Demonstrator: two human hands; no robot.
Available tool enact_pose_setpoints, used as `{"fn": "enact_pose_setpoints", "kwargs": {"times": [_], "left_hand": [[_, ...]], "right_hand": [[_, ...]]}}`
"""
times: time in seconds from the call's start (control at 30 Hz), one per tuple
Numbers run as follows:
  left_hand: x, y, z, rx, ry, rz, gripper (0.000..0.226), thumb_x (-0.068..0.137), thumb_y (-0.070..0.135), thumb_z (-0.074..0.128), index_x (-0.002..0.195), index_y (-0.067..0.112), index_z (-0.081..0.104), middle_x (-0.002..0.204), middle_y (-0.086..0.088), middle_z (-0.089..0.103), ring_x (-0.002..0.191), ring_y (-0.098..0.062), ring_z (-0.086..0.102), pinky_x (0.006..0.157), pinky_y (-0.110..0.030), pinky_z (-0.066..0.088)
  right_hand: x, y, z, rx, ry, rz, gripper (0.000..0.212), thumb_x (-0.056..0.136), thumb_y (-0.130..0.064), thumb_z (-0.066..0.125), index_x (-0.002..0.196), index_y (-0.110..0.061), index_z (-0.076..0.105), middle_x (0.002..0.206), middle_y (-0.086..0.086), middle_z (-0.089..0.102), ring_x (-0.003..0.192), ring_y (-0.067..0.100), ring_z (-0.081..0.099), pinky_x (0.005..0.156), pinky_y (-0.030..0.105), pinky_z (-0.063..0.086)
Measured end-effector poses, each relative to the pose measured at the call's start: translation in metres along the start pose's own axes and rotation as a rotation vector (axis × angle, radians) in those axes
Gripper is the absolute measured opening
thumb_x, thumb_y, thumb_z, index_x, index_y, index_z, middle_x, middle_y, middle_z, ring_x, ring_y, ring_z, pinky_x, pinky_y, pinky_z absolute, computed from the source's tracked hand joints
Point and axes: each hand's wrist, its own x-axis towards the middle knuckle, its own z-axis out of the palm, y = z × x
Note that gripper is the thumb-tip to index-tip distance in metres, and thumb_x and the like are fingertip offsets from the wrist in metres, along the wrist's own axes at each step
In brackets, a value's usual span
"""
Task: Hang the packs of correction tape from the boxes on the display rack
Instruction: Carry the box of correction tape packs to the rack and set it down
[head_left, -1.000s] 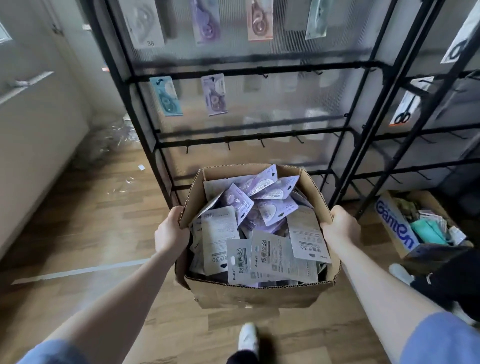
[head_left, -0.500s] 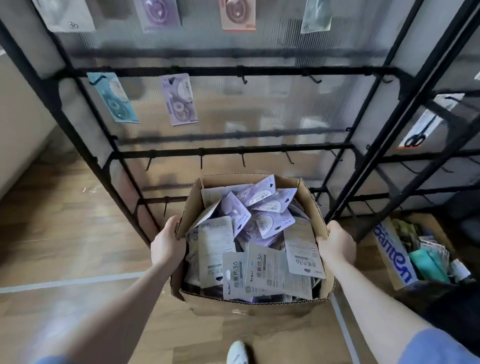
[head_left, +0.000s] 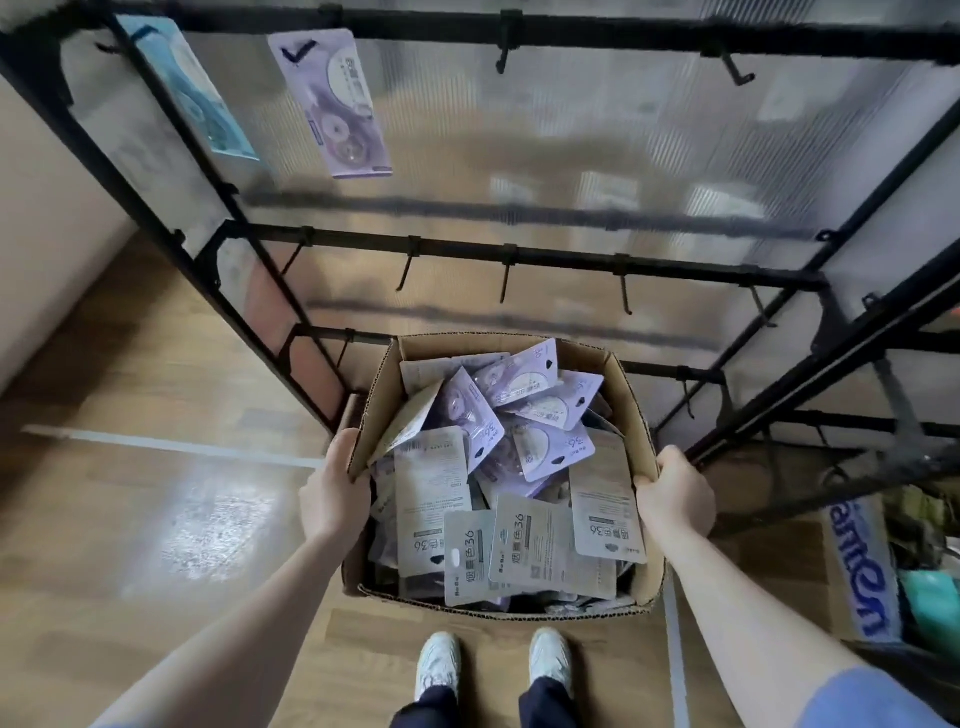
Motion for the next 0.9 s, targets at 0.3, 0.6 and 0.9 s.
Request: {"fn": "enact_pose_setpoints", "kwargs": {"times": [0.3,0.6,0.9], "left_hand": [[0.035,-0.044,0.099,0.104,-0.012,-0.039,0.045,0.084,0.005,0.052,0.124,0.024,0.049,0.095,-0.009,0.067,0.078,-0.032,0.057,0.058,-0.030,0.028],[0.084,-0.129,0.246,0.032,-0.092,-0.045,0.042,0.084,0.007,0.051,0.119,0.030,0.048,0.100,-0.005,0.066,0.087,-0.033,0.060,0.077,-0.041,0.049],[0.115,-0.197,0.362,0.135,-0.099,0.002,0.045,0.084,0.004,0.052,0.125,0.022,0.049,0.089,-0.010,0.062,0.081,-0.037,0.057,0.066,-0.034,0.036]], "right_hand": [[0.048,0.037,0.098,-0.094,-0.127,0.078,0.012,0.084,-0.008,0.054,0.080,-0.010,0.043,0.070,0.006,0.052,0.068,0.029,0.050,0.052,0.027,0.032],[0.094,0.098,0.251,-0.102,-0.130,0.141,0.011,0.086,-0.015,0.058,0.086,-0.010,0.049,0.077,0.010,0.055,0.072,0.029,0.049,0.058,0.030,0.037],[0.120,0.153,0.375,-0.083,-0.124,0.165,0.010,0.087,-0.015,0.055,0.085,-0.010,0.047,0.081,0.011,0.061,0.074,0.032,0.055,0.058,0.031,0.039]]}}
